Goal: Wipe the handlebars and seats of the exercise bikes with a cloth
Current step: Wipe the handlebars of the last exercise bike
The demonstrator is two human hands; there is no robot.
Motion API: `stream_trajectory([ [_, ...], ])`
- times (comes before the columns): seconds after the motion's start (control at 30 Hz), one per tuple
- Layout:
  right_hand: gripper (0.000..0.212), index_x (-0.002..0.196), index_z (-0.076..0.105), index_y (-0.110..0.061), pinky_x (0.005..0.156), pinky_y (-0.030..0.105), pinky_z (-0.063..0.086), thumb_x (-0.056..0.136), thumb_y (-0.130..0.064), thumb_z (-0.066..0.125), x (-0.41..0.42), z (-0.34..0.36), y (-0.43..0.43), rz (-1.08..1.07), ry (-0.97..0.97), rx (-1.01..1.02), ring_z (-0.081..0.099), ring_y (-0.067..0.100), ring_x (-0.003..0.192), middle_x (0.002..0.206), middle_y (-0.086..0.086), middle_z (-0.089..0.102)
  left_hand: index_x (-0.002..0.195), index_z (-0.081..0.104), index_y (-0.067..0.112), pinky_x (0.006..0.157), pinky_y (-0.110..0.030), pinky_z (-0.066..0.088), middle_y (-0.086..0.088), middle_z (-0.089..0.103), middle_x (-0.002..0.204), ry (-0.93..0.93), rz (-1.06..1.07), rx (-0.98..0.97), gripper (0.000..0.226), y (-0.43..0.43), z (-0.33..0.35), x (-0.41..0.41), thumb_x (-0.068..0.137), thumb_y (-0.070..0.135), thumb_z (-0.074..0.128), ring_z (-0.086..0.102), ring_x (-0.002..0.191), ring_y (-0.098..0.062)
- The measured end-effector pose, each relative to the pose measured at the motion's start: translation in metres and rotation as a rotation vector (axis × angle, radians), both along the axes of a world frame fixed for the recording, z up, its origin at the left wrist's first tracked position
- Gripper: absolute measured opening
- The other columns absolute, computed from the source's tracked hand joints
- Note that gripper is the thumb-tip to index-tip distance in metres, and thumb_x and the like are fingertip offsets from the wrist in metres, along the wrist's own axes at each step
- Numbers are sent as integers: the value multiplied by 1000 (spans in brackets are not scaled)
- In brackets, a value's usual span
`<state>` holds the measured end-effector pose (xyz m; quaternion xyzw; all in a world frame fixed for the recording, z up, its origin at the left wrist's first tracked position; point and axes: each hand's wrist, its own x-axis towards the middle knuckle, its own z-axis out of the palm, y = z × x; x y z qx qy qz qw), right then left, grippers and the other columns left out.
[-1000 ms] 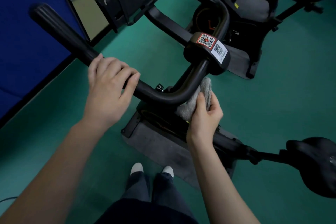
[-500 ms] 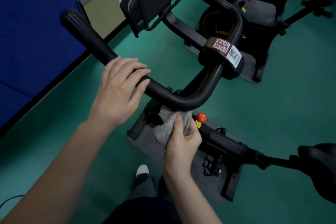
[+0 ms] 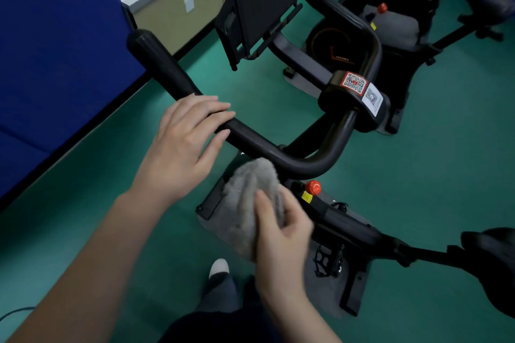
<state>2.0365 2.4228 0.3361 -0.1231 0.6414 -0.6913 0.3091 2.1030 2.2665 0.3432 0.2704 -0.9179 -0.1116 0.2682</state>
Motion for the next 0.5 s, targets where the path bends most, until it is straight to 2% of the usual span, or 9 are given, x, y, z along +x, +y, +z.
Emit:
stream_trajectory([
  [0.07, 17, 97, 71, -10, 72, 23, 54, 85, -10, 59, -17, 12, 13, -93, 193, -16, 67, 10, 81, 88, 2, 73, 119, 62, 7, 109, -32, 24, -4, 61, 121, 14, -1, 9, 32, -1, 0, 0, 96, 23, 46, 47, 122, -21],
  [0.13, 21, 102, 71, -7, 78, 18, 50, 85, -7, 58, -40, 20, 13, -182, 459, 17, 63, 4, 87, 94, 0, 70, 119, 62, 7, 109, -32, 24, -4, 61, 121, 28, 3, 21, 31, 0, 0, 0, 96, 23, 48, 47, 123, -21],
  [0.2, 25, 107, 69, -3, 89, 19, 46, 85, -2, 59, -58, 24, 2, -187, 702, 87, 60, 7, 100, 105, 8, 66, 119, 62, 7, 111, -34, 24, -3, 61, 121, 38, 3, 35, 30, 2, -1, 0, 95, 21, 49, 47, 123, -21],
  [0.27, 28, 109, 69, 0, 93, 25, 47, 82, 5, 61, -63, 23, -17, -65, 884, 114, 60, 18, 104, 109, 13, 64, 118, 62, 6, 111, -35, 25, -3, 61, 121, 50, -1, 49, 29, 3, -2, -1, 95, 19, 49, 48, 122, -21],
  [0.3, 31, 109, 69, 1, 94, 28, 47, 80, 8, 61, -60, 21, -28, 22, 960, 111, 60, 23, 104, 109, 13, 64, 117, 63, 7, 110, -35, 26, -3, 61, 120, 55, -5, 53, 28, 2, -1, 0, 95, 18, 49, 48, 122, -21],
  [0.37, 36, 108, 70, 0, 95, 24, 43, 75, 10, 59, -55, 18, -42, 170, 1069, 114, 58, 27, 102, 108, 11, 65, 117, 63, 7, 109, -34, 26, -2, 62, 120, 59, -9, 57, 28, 0, 0, 1, 96, 18, 48, 49, 121, -20],
  [0.43, 39, 106, 71, -2, 94, 18, 39, 72, 9, 57, -53, 16, -48, 224, 1112, 146, 56, 27, 101, 106, 8, 66, 116, 64, 8, 108, -33, 27, -2, 62, 120, 64, -1, 61, 29, -1, 0, 2, 96, 19, 47, 50, 121, -20],
  [0.5, 40, 106, 71, -4, 95, 19, 39, 71, 9, 57, -55, 14, -43, 247, 1140, 165, 54, 26, 101, 108, 7, 65, 115, 65, 8, 107, -33, 28, -2, 63, 119, 72, 14, 60, 28, 1, 0, 1, 96, 19, 47, 51, 120, -21],
])
